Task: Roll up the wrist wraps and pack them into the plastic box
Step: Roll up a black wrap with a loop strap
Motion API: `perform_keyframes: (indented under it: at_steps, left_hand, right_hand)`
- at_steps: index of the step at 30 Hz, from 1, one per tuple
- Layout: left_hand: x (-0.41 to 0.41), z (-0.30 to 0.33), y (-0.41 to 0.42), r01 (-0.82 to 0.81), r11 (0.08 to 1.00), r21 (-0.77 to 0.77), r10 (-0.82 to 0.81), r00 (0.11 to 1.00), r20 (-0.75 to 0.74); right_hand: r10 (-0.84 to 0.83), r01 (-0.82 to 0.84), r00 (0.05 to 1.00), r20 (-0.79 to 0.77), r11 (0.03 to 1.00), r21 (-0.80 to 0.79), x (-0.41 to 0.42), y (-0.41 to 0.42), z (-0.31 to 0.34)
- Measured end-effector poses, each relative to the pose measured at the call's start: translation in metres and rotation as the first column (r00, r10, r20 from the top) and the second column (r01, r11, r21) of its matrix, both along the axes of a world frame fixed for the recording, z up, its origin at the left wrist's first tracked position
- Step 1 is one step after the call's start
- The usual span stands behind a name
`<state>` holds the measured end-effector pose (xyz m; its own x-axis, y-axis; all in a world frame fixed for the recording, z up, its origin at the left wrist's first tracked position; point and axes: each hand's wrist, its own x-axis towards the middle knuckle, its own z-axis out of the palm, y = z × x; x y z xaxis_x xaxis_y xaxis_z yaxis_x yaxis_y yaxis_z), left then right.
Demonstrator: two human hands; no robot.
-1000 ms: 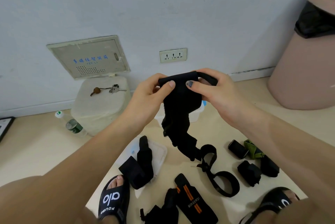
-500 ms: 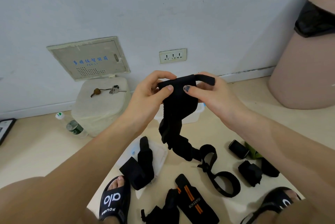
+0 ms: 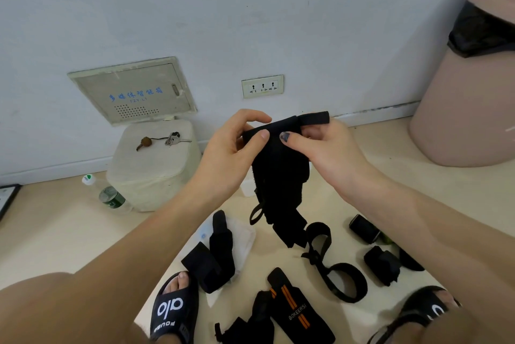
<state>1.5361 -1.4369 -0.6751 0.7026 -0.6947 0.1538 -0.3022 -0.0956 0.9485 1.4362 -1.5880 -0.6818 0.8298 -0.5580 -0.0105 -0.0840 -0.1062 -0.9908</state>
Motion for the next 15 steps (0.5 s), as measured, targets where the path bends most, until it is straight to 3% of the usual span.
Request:
perform_keyframes:
  at_steps: [4, 15]
  left_hand:
    - [-0.0015, -0.0017, -0.0013, 0.040, 0.999, 0.026, -0.042, 0.996, 0.075]
    - [0.0014, -0.0051, -0.0014, 0.067, 0.997, 0.047, -0.072, 0.991, 0.113]
  right_hand:
    - [-0.026, 0.026, 1.000, 0.003, 1.000, -0.008, -0.0005, -0.0007, -0.0007]
    - [0.003, -0.002, 1.000, 0.013, 0.999, -0.047, -0.0031, 0.0048, 0.0014]
